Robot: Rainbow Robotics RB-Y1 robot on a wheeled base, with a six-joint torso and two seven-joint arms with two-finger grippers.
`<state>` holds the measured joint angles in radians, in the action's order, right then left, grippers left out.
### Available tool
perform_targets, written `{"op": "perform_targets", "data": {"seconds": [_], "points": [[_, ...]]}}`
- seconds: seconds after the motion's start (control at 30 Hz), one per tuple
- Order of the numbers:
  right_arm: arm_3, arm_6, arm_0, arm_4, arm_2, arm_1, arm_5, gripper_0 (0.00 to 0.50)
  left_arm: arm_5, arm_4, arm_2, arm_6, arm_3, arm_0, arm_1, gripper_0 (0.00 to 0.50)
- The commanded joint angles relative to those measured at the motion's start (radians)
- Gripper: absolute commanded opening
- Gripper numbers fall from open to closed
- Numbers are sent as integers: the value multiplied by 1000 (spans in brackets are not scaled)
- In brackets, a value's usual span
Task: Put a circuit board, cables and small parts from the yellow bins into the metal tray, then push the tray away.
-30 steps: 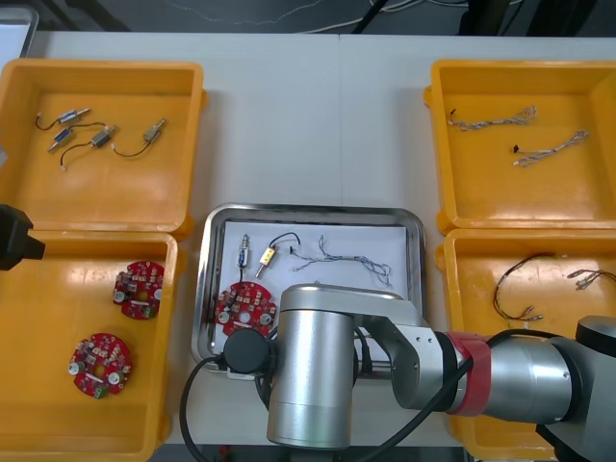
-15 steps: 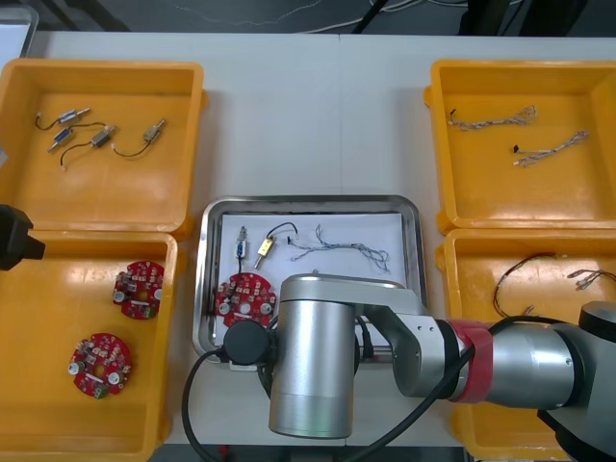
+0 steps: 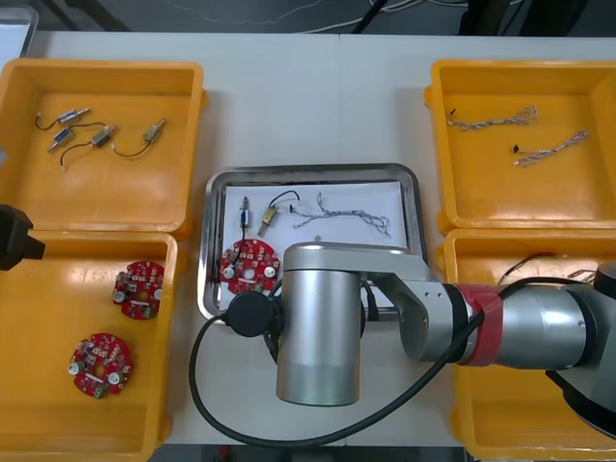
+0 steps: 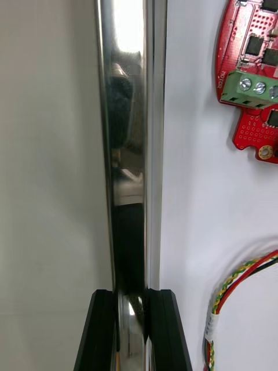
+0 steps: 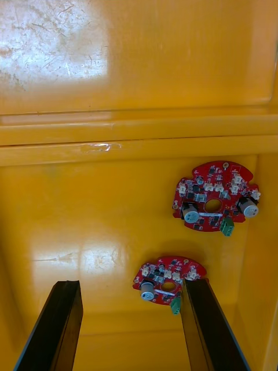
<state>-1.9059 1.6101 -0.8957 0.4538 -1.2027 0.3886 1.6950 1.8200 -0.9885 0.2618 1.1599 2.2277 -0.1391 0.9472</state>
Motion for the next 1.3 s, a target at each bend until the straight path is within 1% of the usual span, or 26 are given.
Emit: {"op": "perform_targets", "data": {"seconds": [0.03,0.4,0.5,0.87,1.13,1.3], "points": [[-35,11,-72,6,-9,33,-15,0,-8,-2,27,24,29,21,35,500],[-24,16,-138,14,-8,67,-37,0,-8,-2,27,24,29,21,35,500],[15,19,-164,26,-8,64,-54,0,-8,-2,27,24,29,21,35,500],[107,33,-220,26,-8,61,-104,0,-8,-2,27,24,29,21,35,500],[200,53,-261,26,-8,59,-153,0,-8,-2,27,24,29,21,35,500],[271,68,-278,28,-8,59,-236,0,-8,-2,27,24,29,21,35,500]]}}
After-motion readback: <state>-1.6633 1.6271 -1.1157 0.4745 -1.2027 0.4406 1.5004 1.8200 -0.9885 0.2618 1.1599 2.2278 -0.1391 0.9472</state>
